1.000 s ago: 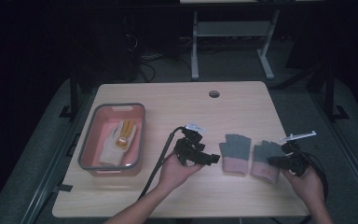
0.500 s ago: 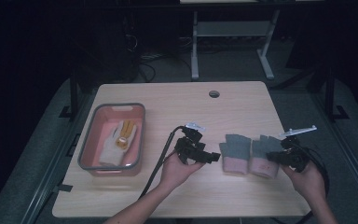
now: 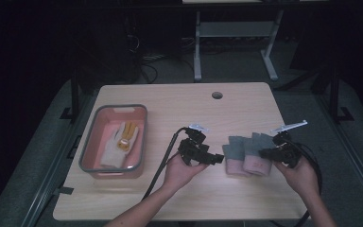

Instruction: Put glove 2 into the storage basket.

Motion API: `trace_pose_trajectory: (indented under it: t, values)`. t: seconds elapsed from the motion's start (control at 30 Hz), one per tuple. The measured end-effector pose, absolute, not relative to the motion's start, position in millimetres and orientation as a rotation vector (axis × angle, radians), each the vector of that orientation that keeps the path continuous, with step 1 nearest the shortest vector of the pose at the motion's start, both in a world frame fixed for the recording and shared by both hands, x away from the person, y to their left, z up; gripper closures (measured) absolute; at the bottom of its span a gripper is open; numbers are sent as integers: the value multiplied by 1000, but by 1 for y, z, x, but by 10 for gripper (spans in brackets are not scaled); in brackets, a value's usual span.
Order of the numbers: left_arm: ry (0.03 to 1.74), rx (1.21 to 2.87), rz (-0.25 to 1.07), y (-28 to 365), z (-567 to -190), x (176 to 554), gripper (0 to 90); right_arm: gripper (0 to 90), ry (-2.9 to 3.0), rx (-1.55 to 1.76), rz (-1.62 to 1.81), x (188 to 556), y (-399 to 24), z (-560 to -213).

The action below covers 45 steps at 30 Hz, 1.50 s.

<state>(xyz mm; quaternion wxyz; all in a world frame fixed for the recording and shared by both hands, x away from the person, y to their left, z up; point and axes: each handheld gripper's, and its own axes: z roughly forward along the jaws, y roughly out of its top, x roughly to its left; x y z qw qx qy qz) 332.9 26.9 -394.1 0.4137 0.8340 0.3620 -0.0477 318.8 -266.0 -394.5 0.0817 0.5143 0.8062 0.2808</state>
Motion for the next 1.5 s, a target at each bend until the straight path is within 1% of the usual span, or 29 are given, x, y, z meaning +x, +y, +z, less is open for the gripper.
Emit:
trace_pose_trajectory:
  t: [0.3,0.5,0.7,0.83,1.17,1.23,1.5]
  values:
    - [904,2102,-123,25,-395,332,257,856,2464,1478,844,330,-237,-395]
    - [909,2101,-128,25,-397,333,257,855,2497,1486,843,338,-228,-400]
    - [912,2103,-143,23,-401,334,257,849,2513,1505,834,343,-227,-411]
    - [927,2093,-171,18,-406,335,257,828,2516,1541,859,346,-231,-419]
    - [935,2118,-211,3,-418,334,257,804,2507,1530,876,346,-229,-420]
    - [949,2107,-228,-1,-422,334,258,783,2504,1535,898,346,-230,-419]
    - [994,2098,-263,-12,-437,338,261,584,2466,1602,951,345,-240,-418]
